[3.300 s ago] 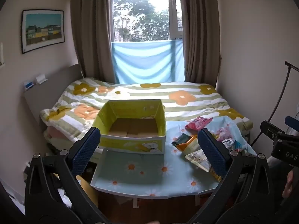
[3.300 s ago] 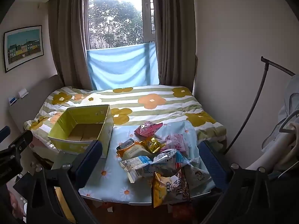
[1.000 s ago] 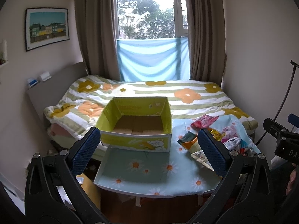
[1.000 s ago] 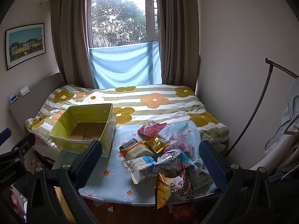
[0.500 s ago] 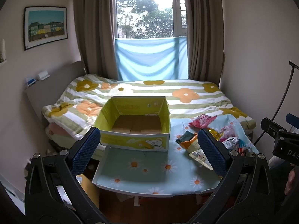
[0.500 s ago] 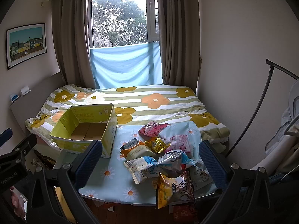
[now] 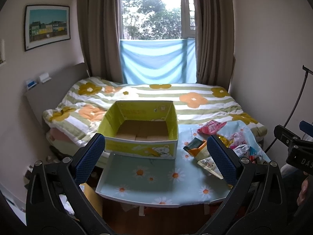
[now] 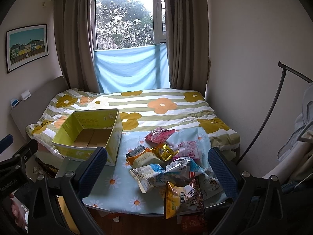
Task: Organize snacks
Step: 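Grasp the blue-and-white biscuit pack with the left tool while the right grasps the printed chip bag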
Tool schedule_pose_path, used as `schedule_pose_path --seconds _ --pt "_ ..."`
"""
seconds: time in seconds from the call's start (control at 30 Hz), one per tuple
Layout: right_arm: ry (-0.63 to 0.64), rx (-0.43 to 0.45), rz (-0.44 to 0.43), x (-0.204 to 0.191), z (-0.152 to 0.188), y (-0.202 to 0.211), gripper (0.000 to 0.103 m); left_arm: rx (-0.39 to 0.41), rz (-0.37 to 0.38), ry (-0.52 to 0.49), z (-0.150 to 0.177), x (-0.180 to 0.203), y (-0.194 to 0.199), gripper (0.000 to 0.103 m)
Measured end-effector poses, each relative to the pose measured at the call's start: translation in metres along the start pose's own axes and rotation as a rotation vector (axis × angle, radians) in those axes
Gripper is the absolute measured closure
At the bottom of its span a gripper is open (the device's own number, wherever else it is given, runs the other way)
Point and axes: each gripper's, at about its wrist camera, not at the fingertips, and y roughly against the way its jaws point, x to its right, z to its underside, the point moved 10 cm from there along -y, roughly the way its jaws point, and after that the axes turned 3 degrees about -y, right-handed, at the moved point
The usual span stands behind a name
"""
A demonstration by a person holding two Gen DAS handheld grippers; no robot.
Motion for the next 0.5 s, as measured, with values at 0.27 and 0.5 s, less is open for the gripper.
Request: schedule_pose_path --seconds 0.27,0.5 --pt "-0.051 -0.051 0.043 0.018 0.017 -0.018 0.000 -0.109 0.109 -0.048 0.017 0.014 -0.037 0.000" --pt "-0.119 -0.151 0.077 0.046 0.061 -0.041 0.000 -0.202 0.239 -0.107 0.051 0.046 -0.084 0.000"
